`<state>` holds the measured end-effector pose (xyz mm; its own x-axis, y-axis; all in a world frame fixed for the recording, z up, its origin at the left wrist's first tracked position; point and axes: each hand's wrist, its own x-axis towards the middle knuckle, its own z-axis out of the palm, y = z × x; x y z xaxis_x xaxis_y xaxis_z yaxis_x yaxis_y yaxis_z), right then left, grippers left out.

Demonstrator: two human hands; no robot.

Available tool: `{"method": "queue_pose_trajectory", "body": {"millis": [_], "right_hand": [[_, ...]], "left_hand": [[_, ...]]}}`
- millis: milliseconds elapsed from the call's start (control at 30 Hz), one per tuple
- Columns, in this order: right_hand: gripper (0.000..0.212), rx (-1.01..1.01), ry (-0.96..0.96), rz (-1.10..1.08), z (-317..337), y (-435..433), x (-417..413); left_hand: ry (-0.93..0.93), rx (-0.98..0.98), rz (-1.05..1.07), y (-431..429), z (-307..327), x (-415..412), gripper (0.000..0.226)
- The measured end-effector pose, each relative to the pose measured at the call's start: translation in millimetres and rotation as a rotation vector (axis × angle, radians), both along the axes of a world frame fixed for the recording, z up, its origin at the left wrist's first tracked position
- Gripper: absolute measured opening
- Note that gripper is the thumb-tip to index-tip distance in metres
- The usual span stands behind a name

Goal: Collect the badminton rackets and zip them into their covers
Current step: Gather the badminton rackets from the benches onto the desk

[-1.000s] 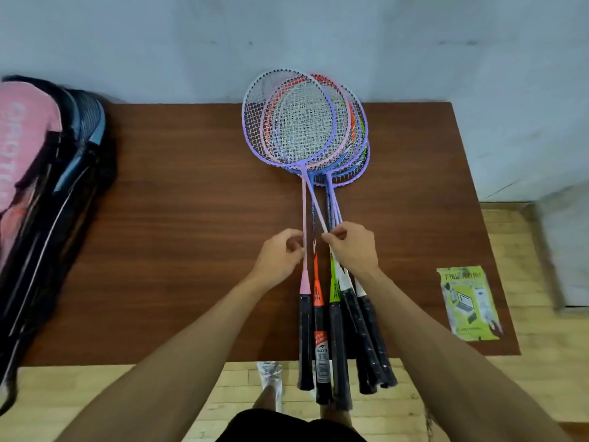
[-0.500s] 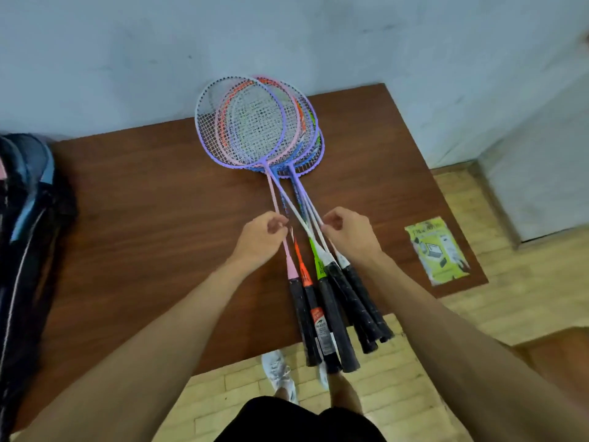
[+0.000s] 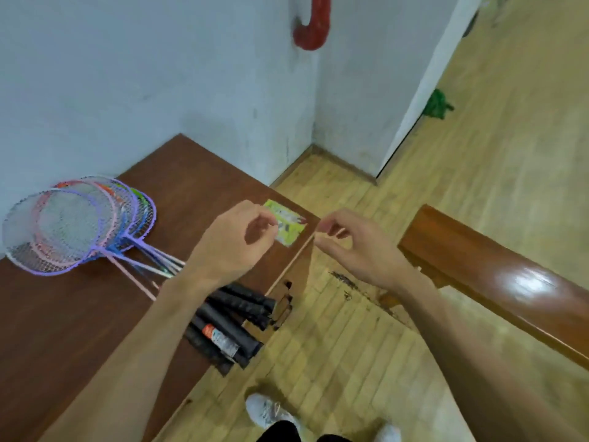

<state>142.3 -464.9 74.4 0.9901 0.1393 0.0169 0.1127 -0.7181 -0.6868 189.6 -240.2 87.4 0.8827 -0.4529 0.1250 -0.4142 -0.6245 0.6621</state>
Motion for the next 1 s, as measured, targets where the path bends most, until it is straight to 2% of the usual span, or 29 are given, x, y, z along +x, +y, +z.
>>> {"method": "queue_pose_trajectory", "body": {"millis": [200, 533, 767, 900, 1000], "right_hand": [[0.026, 0.011, -0.05, -0.275, 20.7, -164.6, -136.7], [0.037, -0.02, 0.025, -0.704, 1.1, -401.0, -371.2], [0.037, -0.01, 0.122, -0.951, -24.6, -508.3, -474.4], [0.035, 0.003, 0.194, -1.045, -44.1, -583.7, -513.9], [0.032, -0.015, 0.212, -1.095, -48.2, -645.8, -534.0]], "left_hand": [[-0.079, 0.14, -0.319, -182.4, 34.8, -72.3, 0.025], [-0.208, 0.354, -0.73, -484.0, 20.5, -229.5, 0.043], [-0.178, 0.439, -1.011, -647.5, -7.6, -292.1, 0.041], [-0.191, 0.474, -1.071, -742.0, -30.9, -316.1, 0.04], [-0.172, 0.426, -1.125, -814.7, -40.1, -332.2, 0.039]]}}
